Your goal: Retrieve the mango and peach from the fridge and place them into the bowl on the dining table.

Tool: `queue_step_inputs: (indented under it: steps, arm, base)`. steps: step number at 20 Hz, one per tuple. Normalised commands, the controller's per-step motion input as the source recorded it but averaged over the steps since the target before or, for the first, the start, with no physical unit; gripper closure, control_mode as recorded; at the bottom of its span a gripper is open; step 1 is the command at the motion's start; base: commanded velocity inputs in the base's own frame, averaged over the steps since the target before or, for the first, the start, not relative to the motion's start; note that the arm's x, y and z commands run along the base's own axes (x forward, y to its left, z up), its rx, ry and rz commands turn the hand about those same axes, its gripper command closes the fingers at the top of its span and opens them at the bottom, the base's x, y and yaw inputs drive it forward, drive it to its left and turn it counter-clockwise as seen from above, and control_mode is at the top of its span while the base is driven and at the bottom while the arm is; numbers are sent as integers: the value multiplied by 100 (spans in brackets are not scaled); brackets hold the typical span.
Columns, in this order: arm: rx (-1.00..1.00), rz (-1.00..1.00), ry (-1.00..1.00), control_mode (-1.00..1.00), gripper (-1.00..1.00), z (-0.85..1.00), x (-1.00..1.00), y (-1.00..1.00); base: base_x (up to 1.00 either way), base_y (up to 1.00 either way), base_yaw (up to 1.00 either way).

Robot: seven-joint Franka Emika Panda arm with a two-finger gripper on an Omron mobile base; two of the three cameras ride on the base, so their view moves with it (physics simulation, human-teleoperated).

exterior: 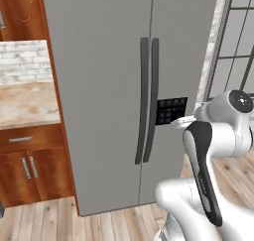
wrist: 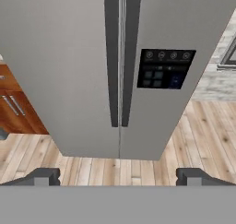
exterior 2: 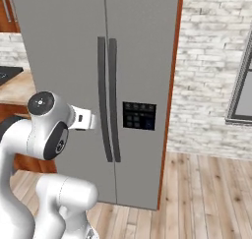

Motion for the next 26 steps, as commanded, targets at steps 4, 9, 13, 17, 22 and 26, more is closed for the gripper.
queue_step_inputs:
  steps: [4, 9, 13, 17, 22, 26]
  arm:
    - [0, 0, 0, 100, -100, 0, 0, 0]
    - [0, 0, 0, -100, -100, 0, 0, 0]
    - [0, 0, 0, -100, -100, 0, 0, 0]
    - [0, 0, 0, -100, -100, 0, 2, 0]
    - [0, 0, -6, -100, -100, 7, 33, 3]
    - [0, 0, -11, -100, -100, 4, 54, 24]
  base:
    - [-57, 0, 0]
    - [-7, 0, 0]
    - [0, 0, 0]
    - [0, 0, 0]
    - [0, 0, 0]
    - [0, 0, 0]
